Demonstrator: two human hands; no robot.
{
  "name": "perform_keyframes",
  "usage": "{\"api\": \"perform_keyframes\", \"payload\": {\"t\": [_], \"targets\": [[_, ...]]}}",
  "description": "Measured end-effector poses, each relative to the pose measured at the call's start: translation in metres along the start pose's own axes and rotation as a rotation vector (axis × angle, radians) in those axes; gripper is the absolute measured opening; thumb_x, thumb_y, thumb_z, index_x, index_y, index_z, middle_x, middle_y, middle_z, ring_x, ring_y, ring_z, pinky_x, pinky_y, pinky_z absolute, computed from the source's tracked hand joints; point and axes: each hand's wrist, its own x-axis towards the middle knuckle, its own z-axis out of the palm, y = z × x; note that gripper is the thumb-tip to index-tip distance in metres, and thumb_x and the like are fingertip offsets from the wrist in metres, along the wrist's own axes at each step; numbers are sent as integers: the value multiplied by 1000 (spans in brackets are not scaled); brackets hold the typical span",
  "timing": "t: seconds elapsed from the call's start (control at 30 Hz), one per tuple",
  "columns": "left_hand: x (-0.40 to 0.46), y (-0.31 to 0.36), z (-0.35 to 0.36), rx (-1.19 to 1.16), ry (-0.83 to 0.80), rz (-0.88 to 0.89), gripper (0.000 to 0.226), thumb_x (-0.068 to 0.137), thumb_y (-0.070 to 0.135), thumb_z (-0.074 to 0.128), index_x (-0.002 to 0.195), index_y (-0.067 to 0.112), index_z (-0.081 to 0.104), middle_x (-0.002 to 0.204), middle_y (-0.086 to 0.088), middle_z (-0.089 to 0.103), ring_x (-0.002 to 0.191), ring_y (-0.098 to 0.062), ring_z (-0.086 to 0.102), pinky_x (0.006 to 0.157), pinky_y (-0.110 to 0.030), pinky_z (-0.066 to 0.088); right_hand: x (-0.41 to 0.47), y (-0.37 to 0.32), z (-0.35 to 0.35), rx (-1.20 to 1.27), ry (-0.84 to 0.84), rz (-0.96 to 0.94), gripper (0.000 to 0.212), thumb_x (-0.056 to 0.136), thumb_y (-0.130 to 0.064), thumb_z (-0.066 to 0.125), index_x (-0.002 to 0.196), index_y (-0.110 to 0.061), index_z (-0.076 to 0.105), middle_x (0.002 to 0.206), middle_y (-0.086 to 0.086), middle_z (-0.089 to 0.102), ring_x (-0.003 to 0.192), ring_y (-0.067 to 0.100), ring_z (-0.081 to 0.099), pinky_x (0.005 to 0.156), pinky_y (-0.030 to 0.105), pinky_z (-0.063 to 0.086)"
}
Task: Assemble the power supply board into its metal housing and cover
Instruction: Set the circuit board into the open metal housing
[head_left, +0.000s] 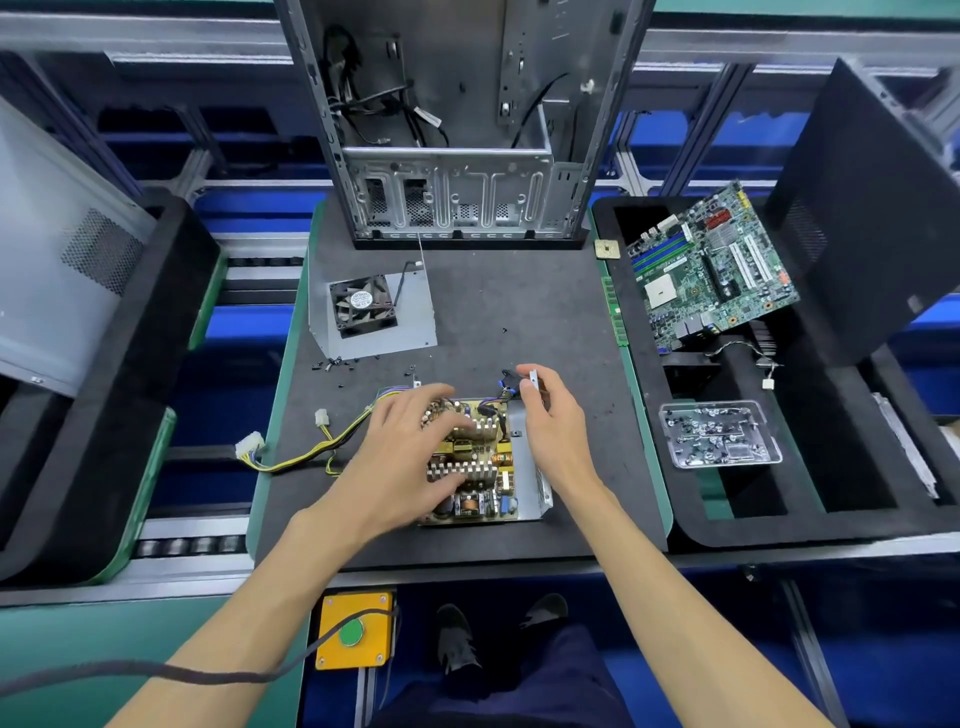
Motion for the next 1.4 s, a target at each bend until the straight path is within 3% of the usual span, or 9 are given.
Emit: {"api": "perform_keyframes", "payload": {"t": [0.13, 0.23, 0.4, 0.57, 0.7, 0.8, 0.93, 1.17, 1.4], "targets": [[-13, -11, -5, -88, 85, -160, 72, 71, 46, 84, 133, 27, 52, 142, -2, 39, 133, -23, 36, 108, -41, 29, 1, 1, 3, 99, 31, 29, 25, 108, -20, 47, 124, -25, 65, 122, -13, 65, 113, -5, 56, 86, 9, 42], [-21, -15, -3, -130, 128, -288, 85, 69, 52, 84, 140, 27, 44, 138, 2, 38, 131, -19, 36, 107, -33, 23, 4, 2, 6, 220, 40, 87, 21, 108, -19, 49, 118, -25, 66, 118, -12, 66, 104, -12, 58, 79, 4, 43], [-23, -20, -1, -128, 106, -333, 79, 75, 53, 79, 142, 31, 46, 146, 9, 37, 139, -11, 30, 114, -35, 14, 6, 6, 8, 300, 35, 139, 20, 108, -19, 49, 117, -20, 67, 115, -14, 65, 89, -25, 55, 72, -3, 39], [-18, -22, -6, -120, 84, -309, 69, 81, 59, 73, 140, 29, 51, 144, 10, 42, 139, -12, 31, 110, -30, 14, 7, 6, 6, 295, 42, 155, 23, 108, -22, 48, 118, -20, 69, 112, -17, 67, 92, -23, 56, 74, -2, 40], [1, -16, -16, -131, 144, -286, 48, 94, 40, 65, 138, 24, 53, 139, 6, 51, 135, -16, 40, 111, -33, 21, 10, 2, 4, 338, 92, 171, 26, 105, -19, 49, 108, -20, 75, 93, -25, 73, 87, -18, 62, 71, 0, 43], [30, 2, -17, -137, 110, -202, 43, 98, 35, 61, 139, 22, 54, 131, 5, 61, 126, -14, 49, 106, -32, 31, 9, 2, 6, 344, 121, 141, 22, 105, -18, 53, 110, -16, 74, 99, -16, 73, 87, -15, 63, 73, 1, 43], [73, 22, -2, -69, -19, -156, 52, 95, 46, 61, 140, 22, 51, 126, 3, 68, 118, -19, 58, 99, -37, 41, 8, 3, 6, 330, 117, 125, 20, 106, -15, 53, 110, -15, 72, 108, -8, 72, 94, -12, 63, 79, 4, 45], [107, 17, 33, -48, -186, -313, 45, 90, 52, 67, 122, 20, 63, 107, 0, 75, 103, -26, 67, 89, -37, 46, 9, 6, 4, 310, 112, 136, 21, 106, -17, 52, 108, -17, 73, 113, -2, 72, 111, 13, 65, 92, 26, 53], [108, 12, 31, -216, -169, -433, 34, 86, 37, 74, 115, 19, 69, 97, 1, 77, 100, -25, 68, 87, -39, 54, 11, 12, -2, 310, 73, 123, 18, 104, -20, 57, 109, -22, 75, 107, -11, 75, 107, 7, 67, 92, 25, 52]]}}
